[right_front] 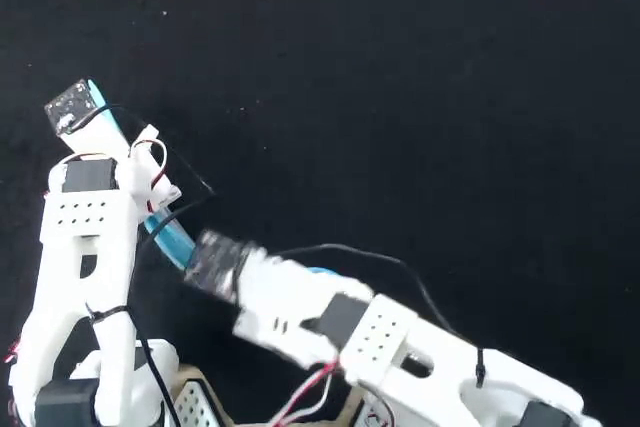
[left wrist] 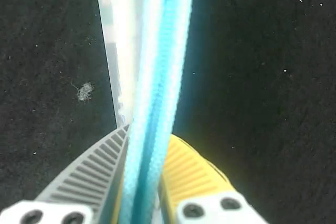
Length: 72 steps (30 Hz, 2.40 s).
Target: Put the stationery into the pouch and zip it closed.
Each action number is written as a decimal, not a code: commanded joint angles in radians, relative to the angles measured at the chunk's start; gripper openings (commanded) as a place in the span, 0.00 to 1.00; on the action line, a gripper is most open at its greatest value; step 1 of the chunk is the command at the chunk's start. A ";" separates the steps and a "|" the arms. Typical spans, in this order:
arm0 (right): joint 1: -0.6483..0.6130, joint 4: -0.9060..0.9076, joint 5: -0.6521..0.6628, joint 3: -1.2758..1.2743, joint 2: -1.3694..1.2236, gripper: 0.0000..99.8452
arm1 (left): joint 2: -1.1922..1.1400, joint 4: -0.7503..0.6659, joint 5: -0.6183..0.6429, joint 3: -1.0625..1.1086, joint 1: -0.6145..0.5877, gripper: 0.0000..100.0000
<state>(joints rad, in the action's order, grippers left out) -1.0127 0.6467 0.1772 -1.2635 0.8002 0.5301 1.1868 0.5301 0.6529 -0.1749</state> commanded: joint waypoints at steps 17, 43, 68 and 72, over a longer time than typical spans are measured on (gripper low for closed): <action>-0.064 -0.486 -0.014 -0.004 -0.352 0.16 | 0.008 -0.003 0.003 -0.093 -0.015 0.03; 0.011 -0.502 -0.130 0.030 -0.282 0.15 | 0.006 -0.005 0.002 -0.093 -0.015 0.03; 0.109 -0.198 0.095 -0.045 -0.021 0.01 | 0.006 -0.006 0.002 -0.093 -0.015 0.03; 0.106 -0.192 0.103 -0.071 -0.012 0.01 | 0.006 -0.008 0.005 -0.102 -0.015 0.03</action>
<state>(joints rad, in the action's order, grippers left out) -0.9206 0.4319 0.2601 -1.3111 0.7572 0.5301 1.1853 0.5301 0.6283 -0.1795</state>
